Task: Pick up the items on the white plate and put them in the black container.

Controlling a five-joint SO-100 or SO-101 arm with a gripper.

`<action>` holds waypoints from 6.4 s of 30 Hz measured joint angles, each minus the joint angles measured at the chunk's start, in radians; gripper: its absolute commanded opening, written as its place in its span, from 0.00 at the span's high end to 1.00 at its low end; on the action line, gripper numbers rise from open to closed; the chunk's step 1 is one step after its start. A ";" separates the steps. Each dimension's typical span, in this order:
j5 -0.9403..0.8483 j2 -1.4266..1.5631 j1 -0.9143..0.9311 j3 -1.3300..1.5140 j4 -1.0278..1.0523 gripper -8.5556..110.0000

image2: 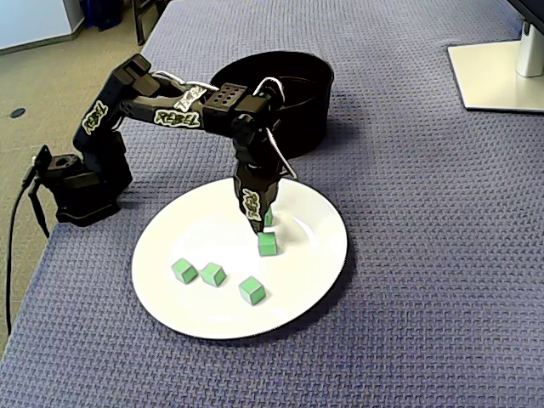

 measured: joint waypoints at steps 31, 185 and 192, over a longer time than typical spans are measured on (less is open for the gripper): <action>1.189 0.784 -0.426 -0.192 -0.146 0.93; 0.778 0.581 -0.009 0.011 -0.425 0.93; 1.264 0.934 -0.333 0.034 -0.367 0.93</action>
